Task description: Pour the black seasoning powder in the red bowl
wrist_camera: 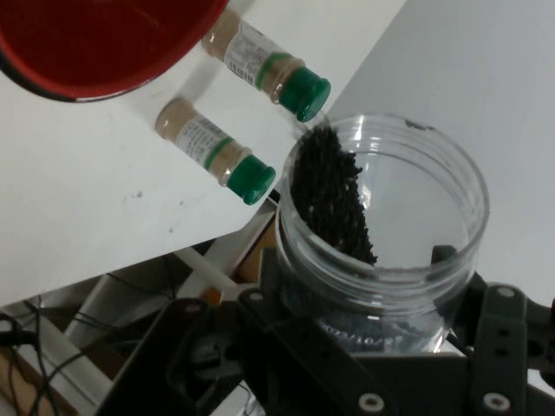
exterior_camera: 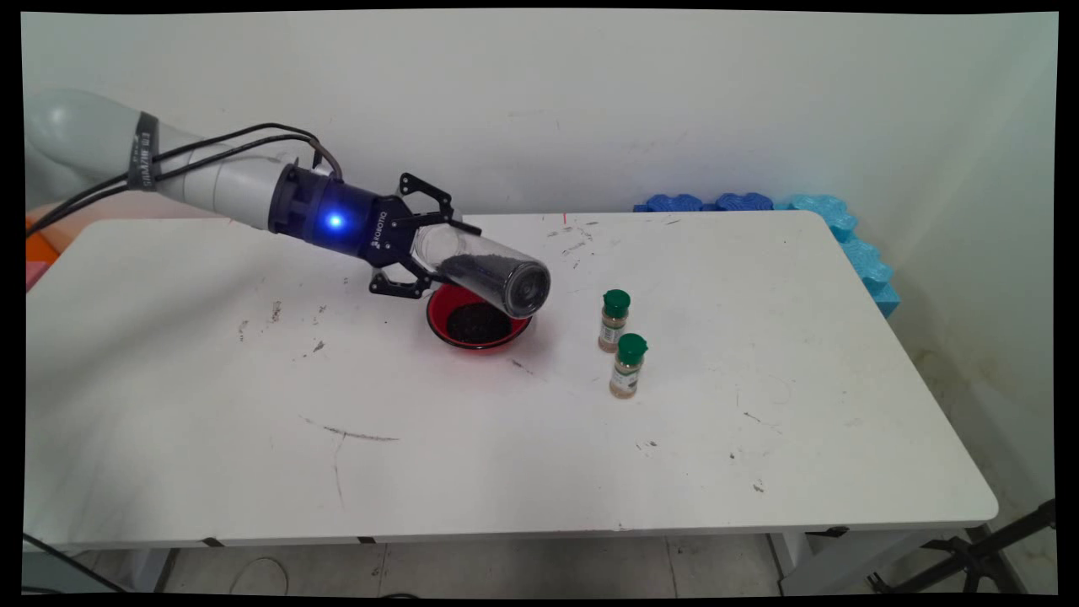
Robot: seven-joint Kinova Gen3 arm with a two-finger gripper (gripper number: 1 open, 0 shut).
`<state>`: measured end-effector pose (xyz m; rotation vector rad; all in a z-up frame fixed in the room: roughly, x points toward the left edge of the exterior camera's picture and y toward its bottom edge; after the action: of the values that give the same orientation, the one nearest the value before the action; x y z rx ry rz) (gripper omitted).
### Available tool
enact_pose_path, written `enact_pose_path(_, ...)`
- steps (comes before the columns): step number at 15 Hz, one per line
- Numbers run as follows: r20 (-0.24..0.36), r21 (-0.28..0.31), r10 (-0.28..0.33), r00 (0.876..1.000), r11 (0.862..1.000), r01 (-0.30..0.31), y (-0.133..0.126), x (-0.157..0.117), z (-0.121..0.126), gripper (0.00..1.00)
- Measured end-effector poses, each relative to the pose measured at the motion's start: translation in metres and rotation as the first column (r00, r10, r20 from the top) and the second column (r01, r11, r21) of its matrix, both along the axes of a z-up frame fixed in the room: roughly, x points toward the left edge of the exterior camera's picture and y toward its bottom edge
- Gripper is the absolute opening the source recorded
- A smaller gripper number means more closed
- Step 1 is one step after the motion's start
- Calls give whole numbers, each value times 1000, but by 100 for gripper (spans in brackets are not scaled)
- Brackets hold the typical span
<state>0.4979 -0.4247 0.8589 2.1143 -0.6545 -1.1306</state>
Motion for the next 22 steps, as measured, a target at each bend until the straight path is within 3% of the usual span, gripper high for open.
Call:
enact_pose_path(11,-75,88,66,995,994,-59,-9,-12,-9,0)
enact_pose_path(22,-146,144,120,982,985,-99,-19,-25,-12,0)
